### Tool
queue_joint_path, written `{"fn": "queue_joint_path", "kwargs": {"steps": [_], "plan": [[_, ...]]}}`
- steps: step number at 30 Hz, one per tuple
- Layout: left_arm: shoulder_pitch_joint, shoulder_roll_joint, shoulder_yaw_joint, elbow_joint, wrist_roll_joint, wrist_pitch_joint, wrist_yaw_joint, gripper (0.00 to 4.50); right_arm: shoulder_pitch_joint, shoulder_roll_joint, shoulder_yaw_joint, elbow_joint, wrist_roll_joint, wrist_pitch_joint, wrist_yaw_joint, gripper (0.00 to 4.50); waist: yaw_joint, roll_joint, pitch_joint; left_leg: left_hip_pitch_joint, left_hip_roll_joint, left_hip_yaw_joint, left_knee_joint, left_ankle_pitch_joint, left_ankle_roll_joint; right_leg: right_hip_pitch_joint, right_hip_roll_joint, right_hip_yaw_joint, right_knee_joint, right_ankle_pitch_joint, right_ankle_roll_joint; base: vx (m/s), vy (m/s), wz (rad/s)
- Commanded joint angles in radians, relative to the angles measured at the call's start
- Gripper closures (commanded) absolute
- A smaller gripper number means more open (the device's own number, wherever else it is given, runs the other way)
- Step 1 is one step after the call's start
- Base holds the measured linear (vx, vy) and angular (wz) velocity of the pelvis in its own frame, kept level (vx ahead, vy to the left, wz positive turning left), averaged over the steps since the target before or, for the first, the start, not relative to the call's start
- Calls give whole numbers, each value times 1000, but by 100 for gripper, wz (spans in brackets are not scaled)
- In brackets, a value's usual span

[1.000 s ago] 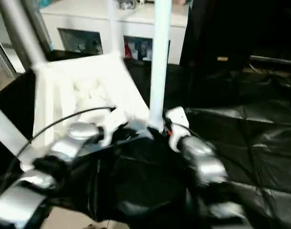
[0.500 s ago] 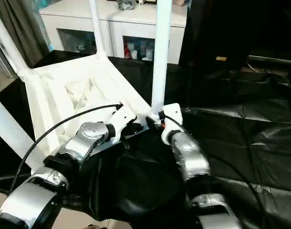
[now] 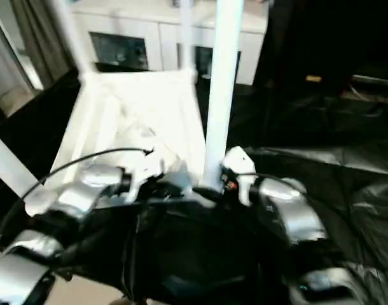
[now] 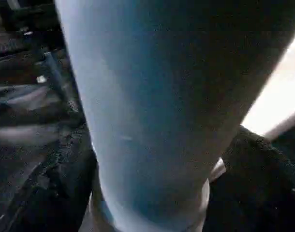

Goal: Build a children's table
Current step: Rotate leg to tighten

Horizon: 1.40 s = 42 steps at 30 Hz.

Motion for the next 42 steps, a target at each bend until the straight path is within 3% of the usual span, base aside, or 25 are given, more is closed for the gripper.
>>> {"fn": "queue_joint_path", "kwargs": {"steps": [1,6,13,14,18,20,25,28,33,34,36,39,42], "plan": [[5,4,-8,-25,-30,-6,-65,450,8,-27,-3,-25,18,23,29,55,-3,-14,-65,27,30,-8,-60,-242,73,42,-32,28,-47,-152,-252,0,0,0],[6,13,-6,-31,-40,-1,-86,450,11,-26,-9,-40,38,49,49,80,-4,-15,-63,27,29,-9,-64,-270,48,41,-33,28,-52,-211,-237,0,0,0],[13,5,-2,-42,-40,10,-66,450,21,-17,-1,-57,53,77,56,125,-3,-17,-66,26,28,-8,-59,-226,59,41,-32,28,-46,-161,-242,0,0,0],[11,-1,0,-35,-35,9,-46,450,23,-8,-6,-50,51,78,35,150,-3,-17,-66,25,28,-9,-59,-222,60,42,-33,28,-45,-160,-244,0,0,0],[-24,-44,22,37,3,24,118,450,-3,65,-42,68,-19,57,-196,169,-13,-17,-61,27,24,-11,-64,-270,30,36,-35,28,-54,-235,-229,0,0,0],[-40,-65,33,63,12,30,181,450,-19,95,-57,116,-41,66,-300,182,-25,-20,-58,28,21,-15,-70,-319,-2,38,-36,27,-64,-335,-197,0,0,0],[-93,-141,47,136,50,52,391,450,-41,188,-85,182,-53,107,-507,185,-34,-21,-56,31,19,-18,-71,-351,-11,32,-35,27,-78,-406,-159,0,0,0],[-142,-219,60,204,63,71,559,450,-87,282,-106,269,-90,129,-734,185,-38,-14,-54,36,18,-17,-72,-369,-20,25,-32,28,-82,-420,-151,0,0,0],[-169,-268,53,239,82,57,646,450,-135,354,-103,329,-93,119,-818,185,-38,-16,-55,37,15,-20,-74,-393,-20,25,-34,25,-90,-432,-137,0,0,0],[-172,-272,54,244,83,55,647,450,-143,358,-100,334,-97,111,-822,185,-38,-9,-55,35,15,-22,-75,-393,-16,27,-33,25,-88,-427,-135,0,0,0],[-177,-275,54,252,85,46,647,450,-157,365,-102,341,-98,97,-822,129,-39,-13,-56,33,14,-20,-75,-393,-14,28,-32,25,-89,-418,-132,0,0,0],[-179,-270,54,256,83,29,624,450,-179,370,-117,336,-72,73,-771,106,-41,-12,-55,30,15,-23,-77,-403,-13,30,-33,23,-88,-417,-131,0,0,0],[-172,-253,51,251,75,13,568,450,-183,343,-94,310,-66,51,-674,73,-42,-13,-56,31,15,-22,-76,-408,-6,29,-33,23,-89,-417,-132,0,0,0]]}}
